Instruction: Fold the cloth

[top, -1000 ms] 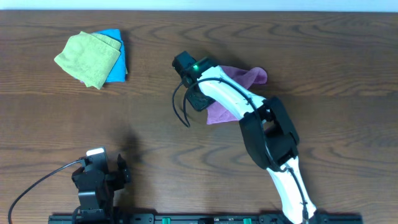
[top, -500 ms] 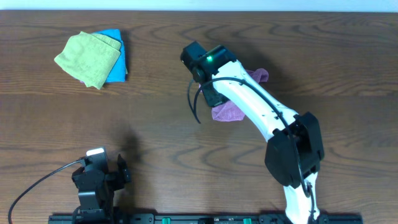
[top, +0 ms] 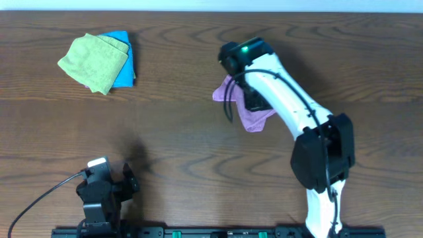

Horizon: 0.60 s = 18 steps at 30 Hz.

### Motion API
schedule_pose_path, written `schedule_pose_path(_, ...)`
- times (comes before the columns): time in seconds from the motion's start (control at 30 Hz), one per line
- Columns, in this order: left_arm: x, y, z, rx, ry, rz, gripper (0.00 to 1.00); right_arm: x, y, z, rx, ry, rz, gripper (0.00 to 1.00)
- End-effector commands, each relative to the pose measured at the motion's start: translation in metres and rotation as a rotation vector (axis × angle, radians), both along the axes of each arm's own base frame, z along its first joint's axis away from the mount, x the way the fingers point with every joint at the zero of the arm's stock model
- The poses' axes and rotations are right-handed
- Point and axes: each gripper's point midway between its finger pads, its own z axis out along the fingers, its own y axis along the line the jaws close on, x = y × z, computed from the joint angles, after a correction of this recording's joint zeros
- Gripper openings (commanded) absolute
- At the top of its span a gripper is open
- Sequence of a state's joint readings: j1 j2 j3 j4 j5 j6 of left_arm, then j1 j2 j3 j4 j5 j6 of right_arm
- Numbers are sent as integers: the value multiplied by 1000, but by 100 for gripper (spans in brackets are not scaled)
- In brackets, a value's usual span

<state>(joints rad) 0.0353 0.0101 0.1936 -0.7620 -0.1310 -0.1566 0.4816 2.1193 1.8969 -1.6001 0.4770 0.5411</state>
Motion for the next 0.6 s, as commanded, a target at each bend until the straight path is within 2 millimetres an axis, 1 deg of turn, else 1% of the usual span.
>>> schedule_pose_path(0.0,-3,-1,-11,-101,2,75,95,8,-35,14,-45,-58,-93,1)
schedule_pose_path(0.07,-3,-2,-11,-170,-15,122,95,11,-58,16,-68,-62,-144,1)
schedule_pose_path(0.13,-1,-9,-11,-253,-30,140,95,15,-85,18,-91,-70,-204,1)
schedule_pose_path(0.23,0,-19,-11,-357,-38,147,95,17,-116,22,-133,-82,-260,1)
schedule_pose_path(0.37,4,-35,-9,-511,-51,153,95,17,-150,28,-192,-99,-318,2)
schedule_pose_path(0.57,4,-58,-7,-757,-34,184,95,21,-202,31,-229,-160,-437,1)
